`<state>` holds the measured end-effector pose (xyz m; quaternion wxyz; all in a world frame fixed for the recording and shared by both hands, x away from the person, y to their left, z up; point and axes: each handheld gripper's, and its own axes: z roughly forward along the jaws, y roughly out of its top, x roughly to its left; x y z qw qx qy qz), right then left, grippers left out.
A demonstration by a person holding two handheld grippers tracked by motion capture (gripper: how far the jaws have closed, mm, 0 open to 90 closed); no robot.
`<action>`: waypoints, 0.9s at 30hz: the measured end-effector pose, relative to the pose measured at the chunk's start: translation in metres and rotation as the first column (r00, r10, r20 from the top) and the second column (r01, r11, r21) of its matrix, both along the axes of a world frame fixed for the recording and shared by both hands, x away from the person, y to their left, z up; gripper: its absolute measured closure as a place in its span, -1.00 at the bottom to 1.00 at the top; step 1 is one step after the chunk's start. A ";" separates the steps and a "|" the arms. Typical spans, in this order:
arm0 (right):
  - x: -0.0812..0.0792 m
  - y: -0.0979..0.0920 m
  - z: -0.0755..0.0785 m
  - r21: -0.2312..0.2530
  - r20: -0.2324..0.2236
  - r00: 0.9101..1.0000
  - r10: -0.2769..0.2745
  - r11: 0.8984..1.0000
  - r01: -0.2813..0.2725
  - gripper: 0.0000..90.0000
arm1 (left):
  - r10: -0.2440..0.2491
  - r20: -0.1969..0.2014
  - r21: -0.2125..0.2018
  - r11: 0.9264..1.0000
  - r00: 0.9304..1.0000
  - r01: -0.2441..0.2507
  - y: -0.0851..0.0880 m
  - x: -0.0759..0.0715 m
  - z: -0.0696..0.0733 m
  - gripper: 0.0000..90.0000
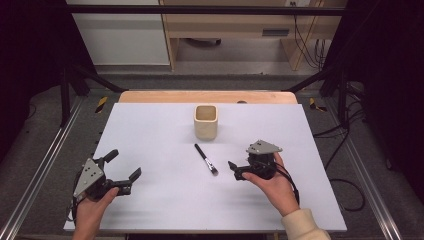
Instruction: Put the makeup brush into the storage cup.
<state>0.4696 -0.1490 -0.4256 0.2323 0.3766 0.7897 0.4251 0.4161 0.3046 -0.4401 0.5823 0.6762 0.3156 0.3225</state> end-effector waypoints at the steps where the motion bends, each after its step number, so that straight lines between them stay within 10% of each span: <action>1: 0.001 0.002 0.000 -0.003 -0.009 1.000 0.001 1.000 -0.001 -0.88 | -0.001 -0.001 0.004 1.000 1.000 0.001 0.000 0.000 0.000 -1.00; 27: 0.017 0.038 0.007 -0.085 -0.088 0.995 0.046 0.995 -0.054 -0.87 | -0.001 0.005 -0.003 1.000 1.000 0.001 0.001 -0.001 0.001 -1.00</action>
